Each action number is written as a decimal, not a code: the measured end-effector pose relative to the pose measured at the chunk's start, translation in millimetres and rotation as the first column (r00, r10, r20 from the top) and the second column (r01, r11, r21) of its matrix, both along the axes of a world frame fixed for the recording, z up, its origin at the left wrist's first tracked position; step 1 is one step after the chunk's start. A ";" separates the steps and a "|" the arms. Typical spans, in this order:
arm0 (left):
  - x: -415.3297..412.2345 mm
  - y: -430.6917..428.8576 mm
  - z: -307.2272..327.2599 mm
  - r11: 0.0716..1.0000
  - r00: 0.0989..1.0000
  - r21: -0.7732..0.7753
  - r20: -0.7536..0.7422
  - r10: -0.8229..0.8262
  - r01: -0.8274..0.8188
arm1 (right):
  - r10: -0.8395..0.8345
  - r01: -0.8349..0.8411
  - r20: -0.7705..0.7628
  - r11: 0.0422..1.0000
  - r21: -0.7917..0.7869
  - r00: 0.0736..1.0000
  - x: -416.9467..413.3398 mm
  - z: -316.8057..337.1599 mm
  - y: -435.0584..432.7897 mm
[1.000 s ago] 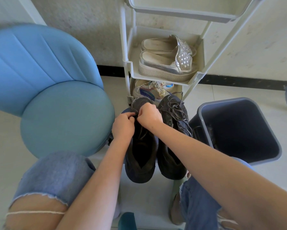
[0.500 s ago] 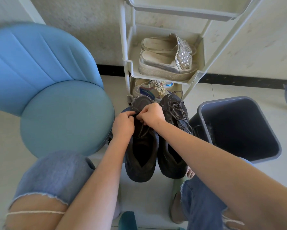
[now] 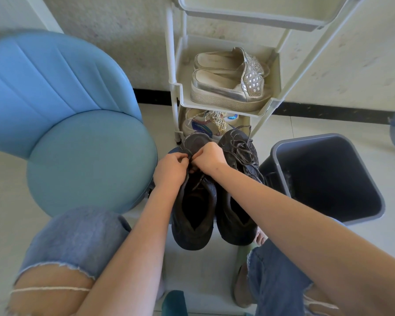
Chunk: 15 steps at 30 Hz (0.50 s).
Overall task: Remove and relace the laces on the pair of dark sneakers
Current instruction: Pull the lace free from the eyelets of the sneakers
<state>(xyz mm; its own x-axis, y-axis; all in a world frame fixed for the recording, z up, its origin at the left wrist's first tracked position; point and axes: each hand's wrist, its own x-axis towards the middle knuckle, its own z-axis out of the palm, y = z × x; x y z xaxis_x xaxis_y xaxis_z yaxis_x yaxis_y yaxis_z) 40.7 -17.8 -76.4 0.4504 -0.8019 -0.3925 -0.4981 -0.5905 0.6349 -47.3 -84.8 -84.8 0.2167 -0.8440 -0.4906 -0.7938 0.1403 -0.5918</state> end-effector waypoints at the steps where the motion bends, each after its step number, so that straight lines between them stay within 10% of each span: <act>1: -0.2 0.5 -0.1 1.000 1.000 0.000 0.011 -0.003 0.003 | -0.019 0.019 -0.005 1.000 -0.016 1.000 1.2 -1.4 0.6; 15: -5.5 -11.6 -20.5 0.942 0.949 -0.136 -0.127 0.290 -0.306 | 0.090 -0.091 0.176 0.996 -0.002 0.980 -6.2 11.2 -2.4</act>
<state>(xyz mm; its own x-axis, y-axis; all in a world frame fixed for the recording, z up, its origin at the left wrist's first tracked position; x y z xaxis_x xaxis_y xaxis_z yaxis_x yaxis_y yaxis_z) 35.2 -29.4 -96.9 0.6412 -0.6911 -0.3335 -0.2414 -0.5942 0.7672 -53.5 -87.2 -73.6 0.3749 -0.8142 -0.4432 -0.6873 0.0767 -0.7223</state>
